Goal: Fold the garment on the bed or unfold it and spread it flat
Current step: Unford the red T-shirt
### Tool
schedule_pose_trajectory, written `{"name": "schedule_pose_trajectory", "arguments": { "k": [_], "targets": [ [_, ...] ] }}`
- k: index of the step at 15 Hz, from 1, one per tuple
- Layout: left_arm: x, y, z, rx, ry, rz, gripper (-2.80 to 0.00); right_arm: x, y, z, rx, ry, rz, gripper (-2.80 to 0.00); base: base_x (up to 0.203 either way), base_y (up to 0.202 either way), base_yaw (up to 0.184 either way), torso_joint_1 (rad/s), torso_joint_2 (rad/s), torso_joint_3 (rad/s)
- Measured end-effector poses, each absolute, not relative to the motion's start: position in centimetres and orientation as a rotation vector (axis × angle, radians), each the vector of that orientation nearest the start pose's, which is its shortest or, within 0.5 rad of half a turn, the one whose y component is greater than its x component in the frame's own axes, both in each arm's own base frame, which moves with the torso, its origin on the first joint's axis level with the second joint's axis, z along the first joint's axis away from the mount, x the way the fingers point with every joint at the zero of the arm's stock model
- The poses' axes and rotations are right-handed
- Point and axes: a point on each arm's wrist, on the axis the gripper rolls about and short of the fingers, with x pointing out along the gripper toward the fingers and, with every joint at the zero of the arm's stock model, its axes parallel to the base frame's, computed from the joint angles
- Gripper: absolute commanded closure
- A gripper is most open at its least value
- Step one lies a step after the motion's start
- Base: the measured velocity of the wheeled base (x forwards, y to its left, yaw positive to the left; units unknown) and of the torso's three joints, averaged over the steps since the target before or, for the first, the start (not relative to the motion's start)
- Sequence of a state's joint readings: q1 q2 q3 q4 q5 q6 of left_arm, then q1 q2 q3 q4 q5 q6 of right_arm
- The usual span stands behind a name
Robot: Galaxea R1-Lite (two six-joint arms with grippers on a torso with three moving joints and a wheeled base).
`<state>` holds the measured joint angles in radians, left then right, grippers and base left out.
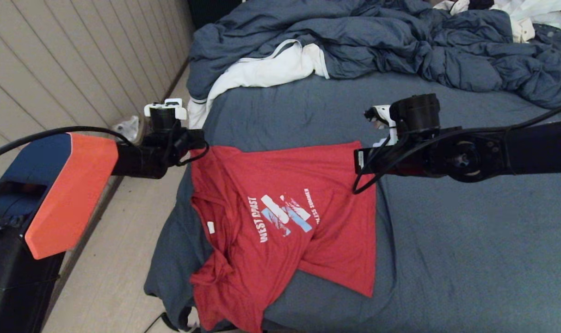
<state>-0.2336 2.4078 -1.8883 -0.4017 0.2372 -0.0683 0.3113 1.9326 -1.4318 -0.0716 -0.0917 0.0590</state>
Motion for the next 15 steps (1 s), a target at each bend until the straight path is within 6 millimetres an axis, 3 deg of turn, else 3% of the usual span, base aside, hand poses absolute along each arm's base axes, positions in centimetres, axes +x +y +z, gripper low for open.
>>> {"name": "schedule_pose_trajectory", "arguments": {
  "k": [4, 6, 7, 11, 15],
  "targets": [
    [48.0, -13.7, 16.5, -0.174, 0.306, 0.058, -2.8, 36.6, 11.3, 23.7, 0.052, 0.507, 0.283, 0.0, 0.0, 0.0, 0.0, 0.0, 0.0, 0.0],
    [46.1, -13.7, 17.2, -0.272, 0.429, 0.065, -2.8, 36.0, 10.1, 24.9, 0.131, 0.596, 0.352, 0.0, 0.0, 0.0, 0.0, 0.0, 0.0, 0.0],
    [45.0, -13.4, 17.1, -0.3, 0.496, 0.06, 0.0, 35.7, 9.6, 25.4, 0.155, 0.634, 0.384, 0.0, 0.0, 0.0, 0.0, 0.0, 0.0, 0.0],
    [38.9, -12.0, 15.7, -0.33, 0.716, 0.022, 0.0, 35.2, 9.1, 24.9, 0.162, 0.704, 0.392, 0.0, 0.0, 0.0, 0.0, 0.0, 0.0, 0.0],
    [32.9, -10.6, 16.1, -0.385, 0.745, -0.031, 0.0, 33.9, 8.4, 22.1, 0.164, 0.811, 0.362, 0.0, 0.0, 0.0, 0.0, 0.0, 0.0, 0.0]
  ]
}}
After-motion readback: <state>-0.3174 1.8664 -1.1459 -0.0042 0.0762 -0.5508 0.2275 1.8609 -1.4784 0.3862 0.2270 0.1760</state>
